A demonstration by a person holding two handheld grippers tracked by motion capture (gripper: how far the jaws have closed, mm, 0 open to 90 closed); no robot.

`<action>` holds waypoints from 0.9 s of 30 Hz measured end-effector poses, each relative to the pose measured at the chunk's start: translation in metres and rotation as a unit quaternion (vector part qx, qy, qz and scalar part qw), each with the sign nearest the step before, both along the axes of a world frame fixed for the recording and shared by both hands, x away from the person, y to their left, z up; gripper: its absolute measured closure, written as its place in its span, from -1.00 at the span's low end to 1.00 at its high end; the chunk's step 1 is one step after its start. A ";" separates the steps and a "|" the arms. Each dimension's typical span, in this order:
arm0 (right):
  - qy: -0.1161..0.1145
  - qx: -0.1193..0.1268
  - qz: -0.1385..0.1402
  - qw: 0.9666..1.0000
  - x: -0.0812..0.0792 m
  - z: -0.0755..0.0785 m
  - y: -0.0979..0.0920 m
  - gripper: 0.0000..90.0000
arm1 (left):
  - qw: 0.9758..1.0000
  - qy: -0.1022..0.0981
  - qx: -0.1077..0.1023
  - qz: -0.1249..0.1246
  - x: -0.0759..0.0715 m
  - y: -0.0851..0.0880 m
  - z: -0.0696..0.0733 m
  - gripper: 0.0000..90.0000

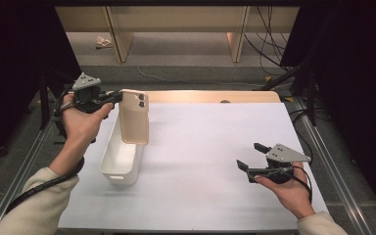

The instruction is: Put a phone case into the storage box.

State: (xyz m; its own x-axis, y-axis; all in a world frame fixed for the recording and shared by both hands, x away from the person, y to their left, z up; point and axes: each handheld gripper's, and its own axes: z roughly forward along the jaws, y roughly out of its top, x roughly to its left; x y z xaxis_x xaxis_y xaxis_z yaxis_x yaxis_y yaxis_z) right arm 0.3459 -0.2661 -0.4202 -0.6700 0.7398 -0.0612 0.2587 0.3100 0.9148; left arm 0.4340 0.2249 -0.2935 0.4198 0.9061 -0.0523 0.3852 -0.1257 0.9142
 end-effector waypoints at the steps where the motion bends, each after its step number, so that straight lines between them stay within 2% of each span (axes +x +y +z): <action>1: 0.000 0.000 0.000 1.000 0.000 0.000 0.000 -0.63 | 1.000 -0.001 0.000 0.001 0.001 0.001 0.000 0.89; 9: 0.000 0.000 -0.001 1.000 0.000 0.000 0.000 -0.63 | 1.000 -0.007 0.001 0.012 0.008 0.010 0.000 0.93; 11: 0.000 0.000 -0.002 1.000 0.000 -0.001 0.000 -0.63 | 1.000 -0.014 0.008 0.018 0.009 0.011 -0.002 0.94; 12: 0.000 0.000 -0.001 1.000 0.001 -0.001 0.000 -0.63 | 1.000 -0.010 0.013 0.015 0.011 0.012 -0.002 0.94; 18: 0.000 0.000 -0.002 1.000 0.001 0.000 -0.001 -0.63 | 0.999 -0.017 0.002 0.041 0.018 0.018 -0.009 0.94; 27: 0.001 -0.002 -0.002 1.000 0.000 -0.001 0.000 -0.63 | 0.997 -0.019 -0.002 0.074 0.026 0.027 -0.020 0.94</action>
State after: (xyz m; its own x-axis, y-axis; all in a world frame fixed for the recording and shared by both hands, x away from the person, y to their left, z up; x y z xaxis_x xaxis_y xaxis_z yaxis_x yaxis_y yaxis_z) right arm 0.3464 -0.2664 -0.4210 -0.6669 0.7424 -0.0634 0.2617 0.3130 0.9130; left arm 0.4602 0.2517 -0.3134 0.2825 0.9583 -0.0422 0.3652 -0.0668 0.9285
